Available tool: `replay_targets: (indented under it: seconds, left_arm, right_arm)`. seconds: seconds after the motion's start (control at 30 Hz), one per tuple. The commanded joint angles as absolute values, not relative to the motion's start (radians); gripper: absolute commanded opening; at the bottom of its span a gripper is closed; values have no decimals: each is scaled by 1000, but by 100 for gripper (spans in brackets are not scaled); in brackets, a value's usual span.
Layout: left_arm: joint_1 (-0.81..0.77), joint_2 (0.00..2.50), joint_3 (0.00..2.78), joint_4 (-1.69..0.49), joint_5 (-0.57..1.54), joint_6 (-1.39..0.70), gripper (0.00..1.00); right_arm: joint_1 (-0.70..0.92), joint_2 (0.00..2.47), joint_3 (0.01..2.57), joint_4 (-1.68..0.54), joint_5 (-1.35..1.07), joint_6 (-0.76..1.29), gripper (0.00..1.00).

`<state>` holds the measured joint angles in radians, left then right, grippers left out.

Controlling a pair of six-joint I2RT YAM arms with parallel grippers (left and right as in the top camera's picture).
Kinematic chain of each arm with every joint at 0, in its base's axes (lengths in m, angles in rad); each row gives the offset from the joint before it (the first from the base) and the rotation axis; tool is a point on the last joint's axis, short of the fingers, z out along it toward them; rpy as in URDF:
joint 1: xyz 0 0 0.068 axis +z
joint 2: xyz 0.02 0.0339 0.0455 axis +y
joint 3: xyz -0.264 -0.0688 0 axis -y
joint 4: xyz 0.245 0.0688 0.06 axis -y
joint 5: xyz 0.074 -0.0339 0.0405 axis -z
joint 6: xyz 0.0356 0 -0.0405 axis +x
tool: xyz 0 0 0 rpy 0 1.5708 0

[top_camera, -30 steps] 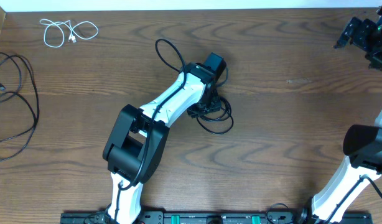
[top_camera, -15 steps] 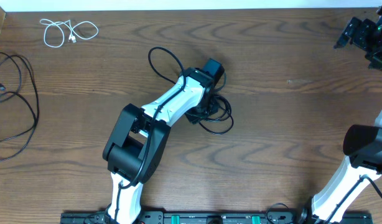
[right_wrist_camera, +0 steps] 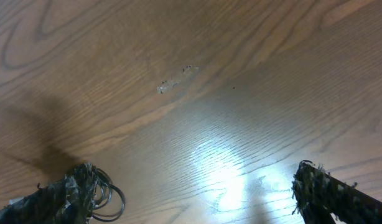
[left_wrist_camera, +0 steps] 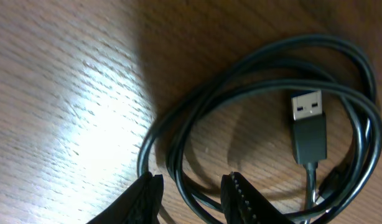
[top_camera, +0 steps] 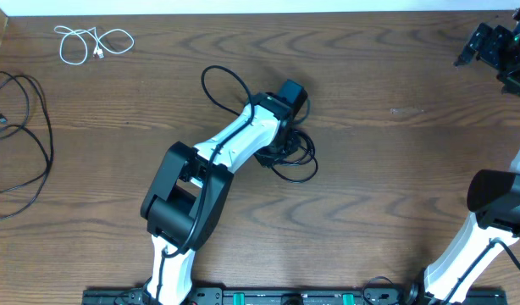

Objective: Untangle cables
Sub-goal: 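Grasp a black cable from the coil with the left gripper and lift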

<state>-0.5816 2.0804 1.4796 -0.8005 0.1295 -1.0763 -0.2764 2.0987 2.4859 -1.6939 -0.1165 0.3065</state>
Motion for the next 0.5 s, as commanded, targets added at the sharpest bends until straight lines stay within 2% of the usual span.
replay_targets:
  seconds: [0.0,0.2,0.47]
  left_arm:
    - [-603,2093,1475,-796,110,-1134,36]
    - [-603,2093,1475,-783,110,-1135,31]
    - [-616,2093,1475,-784,111,-1135,30]
  right_arm:
    - [-275,2066,2498,-1695,-119,310,99]
    - [-275,2066,2498,-1695,-119,310,99]
    - [-275,2066,2498,-1695,-119,310,99]
